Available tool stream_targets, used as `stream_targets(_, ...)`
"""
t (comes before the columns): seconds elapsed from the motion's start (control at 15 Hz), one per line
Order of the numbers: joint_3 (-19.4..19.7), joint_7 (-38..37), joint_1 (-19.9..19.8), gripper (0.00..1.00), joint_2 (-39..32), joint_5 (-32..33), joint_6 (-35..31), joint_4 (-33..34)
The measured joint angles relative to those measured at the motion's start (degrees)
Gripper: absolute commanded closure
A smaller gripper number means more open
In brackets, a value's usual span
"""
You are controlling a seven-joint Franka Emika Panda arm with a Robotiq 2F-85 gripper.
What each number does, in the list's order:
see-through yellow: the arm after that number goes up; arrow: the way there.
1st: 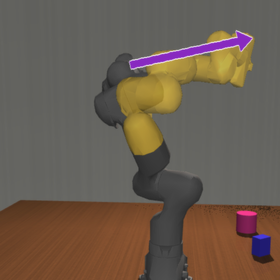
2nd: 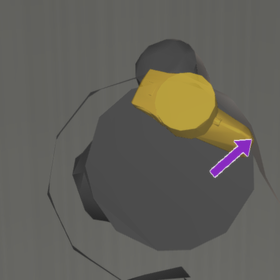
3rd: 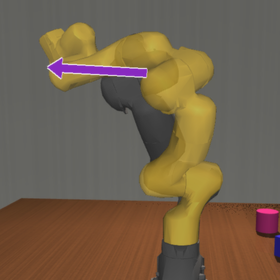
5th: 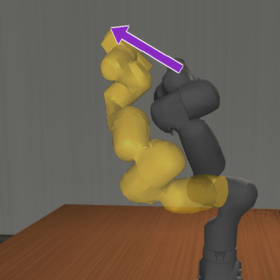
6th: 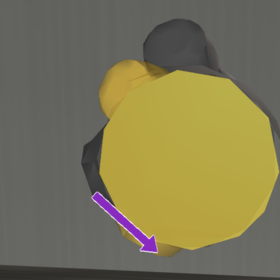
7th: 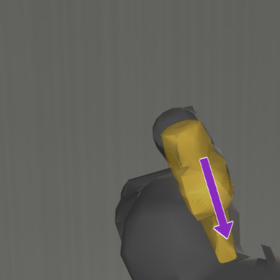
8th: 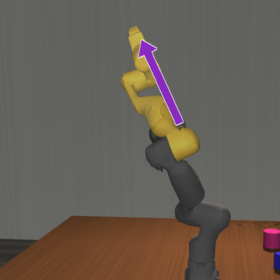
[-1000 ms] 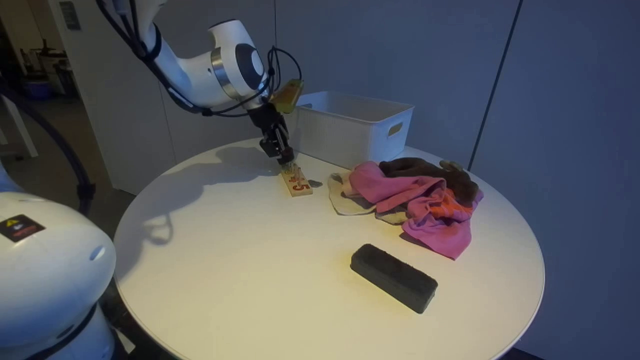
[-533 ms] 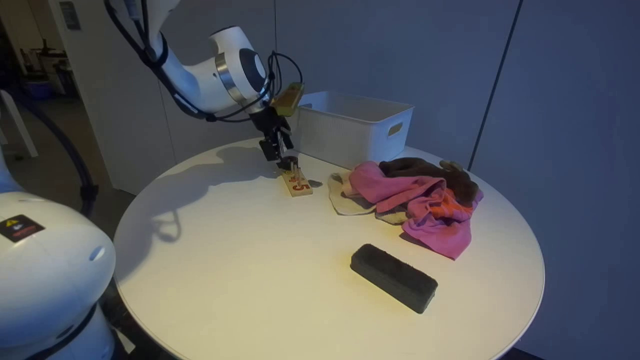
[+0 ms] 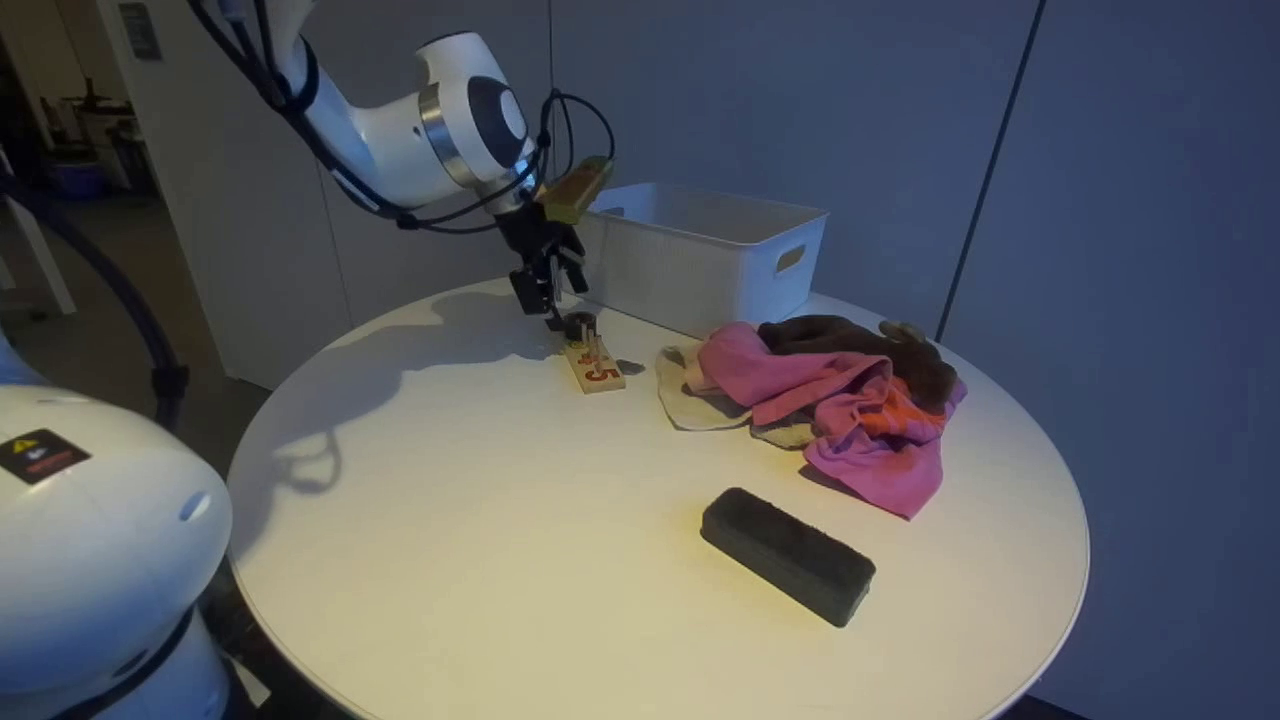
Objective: Move the black tape to the second right position, then the third right position and finally to the third right position
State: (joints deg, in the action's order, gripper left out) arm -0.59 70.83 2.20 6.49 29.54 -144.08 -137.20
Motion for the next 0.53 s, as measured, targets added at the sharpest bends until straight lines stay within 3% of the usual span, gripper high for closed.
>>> stream_targets(0.27,0.6,2.8,0.3,0.00,7.1,-12.4,10.8,-1.1)
stream_targets(0.53,3.9,2.4,-0.2,0.00,15.7,-16.3,15.7,-2.5)
